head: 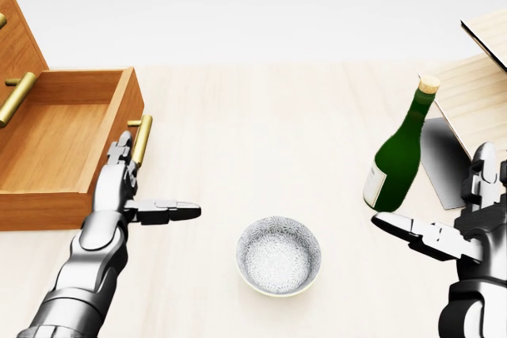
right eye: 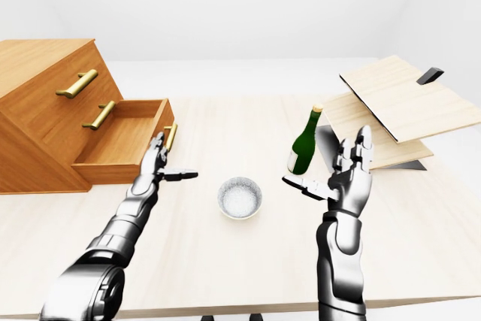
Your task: Close the bottom drawer of the cabinet.
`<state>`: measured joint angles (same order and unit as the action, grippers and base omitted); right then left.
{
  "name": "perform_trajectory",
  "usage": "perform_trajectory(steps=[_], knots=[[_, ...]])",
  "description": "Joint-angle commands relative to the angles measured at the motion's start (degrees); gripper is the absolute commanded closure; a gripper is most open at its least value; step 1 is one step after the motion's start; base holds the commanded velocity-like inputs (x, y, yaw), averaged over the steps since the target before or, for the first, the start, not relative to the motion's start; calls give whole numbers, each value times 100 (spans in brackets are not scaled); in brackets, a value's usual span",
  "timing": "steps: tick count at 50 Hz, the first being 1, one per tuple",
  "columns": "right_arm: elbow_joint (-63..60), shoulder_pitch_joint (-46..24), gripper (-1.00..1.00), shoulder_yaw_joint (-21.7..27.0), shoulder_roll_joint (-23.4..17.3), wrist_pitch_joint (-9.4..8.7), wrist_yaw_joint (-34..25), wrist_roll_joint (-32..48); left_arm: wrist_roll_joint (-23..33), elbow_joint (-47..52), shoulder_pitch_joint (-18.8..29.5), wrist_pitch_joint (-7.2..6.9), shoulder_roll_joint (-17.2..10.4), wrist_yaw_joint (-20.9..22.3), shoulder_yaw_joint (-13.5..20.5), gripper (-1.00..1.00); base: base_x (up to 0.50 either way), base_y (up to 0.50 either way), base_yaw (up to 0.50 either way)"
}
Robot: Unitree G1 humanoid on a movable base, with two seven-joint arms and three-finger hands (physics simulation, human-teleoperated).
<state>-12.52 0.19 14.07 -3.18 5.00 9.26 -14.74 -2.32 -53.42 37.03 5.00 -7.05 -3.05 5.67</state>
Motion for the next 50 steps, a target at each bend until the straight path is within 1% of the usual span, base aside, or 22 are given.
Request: perform_trajectory(steps=[1,6,14,34,43,44,50], knots=[[23,-7,-100,-29,-1,0,-16,8,36,-1317,510,0,-61,-70,43,-100,0,0,0],[4,-11,-100,-18,-7,0,-26,-11,94,-1530,545,0,-26,-115,47,-100,0,0,0],[55,-22,-100,-31,-2,0,-37,1,133,-1702,554,0,-51,-126,90,-100,0,0,0],[242,-33,-100,-72,0,0,-71,24,157,-1679,526,0,-97,-206,110,-100,0,0,0],[239,-44,-100,-75,-6,0,-67,28,113,-1687,591,0,-176,-226,154,-100,0,0,0],[238,-56,-100,-79,-7,0,-67,23,-141,-1662,802,0,-492,-229,406,-100,0,0,0],[195,-33,-100,-87,3,0,-67,30,-331,-1659,934,0,-640,-242,406,-100,0,0,0]])
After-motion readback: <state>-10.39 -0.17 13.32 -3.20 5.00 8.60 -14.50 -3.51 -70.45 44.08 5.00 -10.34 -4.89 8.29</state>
